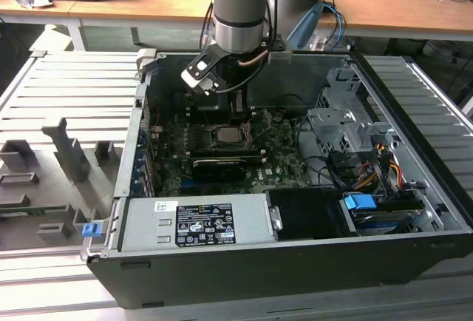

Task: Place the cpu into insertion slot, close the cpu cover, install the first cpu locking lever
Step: 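Place the cpu into insertion slot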

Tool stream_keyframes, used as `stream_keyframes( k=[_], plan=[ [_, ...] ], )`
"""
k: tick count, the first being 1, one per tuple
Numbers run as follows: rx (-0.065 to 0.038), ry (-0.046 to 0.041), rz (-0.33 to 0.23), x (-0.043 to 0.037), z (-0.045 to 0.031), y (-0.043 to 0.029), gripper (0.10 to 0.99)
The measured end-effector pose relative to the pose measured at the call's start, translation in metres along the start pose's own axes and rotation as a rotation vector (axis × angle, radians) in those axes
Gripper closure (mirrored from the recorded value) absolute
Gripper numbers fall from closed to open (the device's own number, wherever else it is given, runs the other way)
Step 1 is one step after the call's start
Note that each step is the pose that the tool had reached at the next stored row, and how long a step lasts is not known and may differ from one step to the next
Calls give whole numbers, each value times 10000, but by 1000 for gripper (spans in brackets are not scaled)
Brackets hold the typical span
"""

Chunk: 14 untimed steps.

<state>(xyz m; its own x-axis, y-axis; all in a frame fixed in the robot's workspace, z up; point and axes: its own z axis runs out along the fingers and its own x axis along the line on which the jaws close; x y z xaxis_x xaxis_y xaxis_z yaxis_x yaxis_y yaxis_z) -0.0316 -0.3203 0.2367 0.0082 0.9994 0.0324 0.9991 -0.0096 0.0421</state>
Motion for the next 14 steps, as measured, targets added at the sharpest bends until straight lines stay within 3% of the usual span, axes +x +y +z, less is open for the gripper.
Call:
stream_keyframes(
  k=[7,14],
  plan=[
    [0,0,0,4,-97,4,980],
    [1,-2,0,8,-112,44,980]
  ],
)
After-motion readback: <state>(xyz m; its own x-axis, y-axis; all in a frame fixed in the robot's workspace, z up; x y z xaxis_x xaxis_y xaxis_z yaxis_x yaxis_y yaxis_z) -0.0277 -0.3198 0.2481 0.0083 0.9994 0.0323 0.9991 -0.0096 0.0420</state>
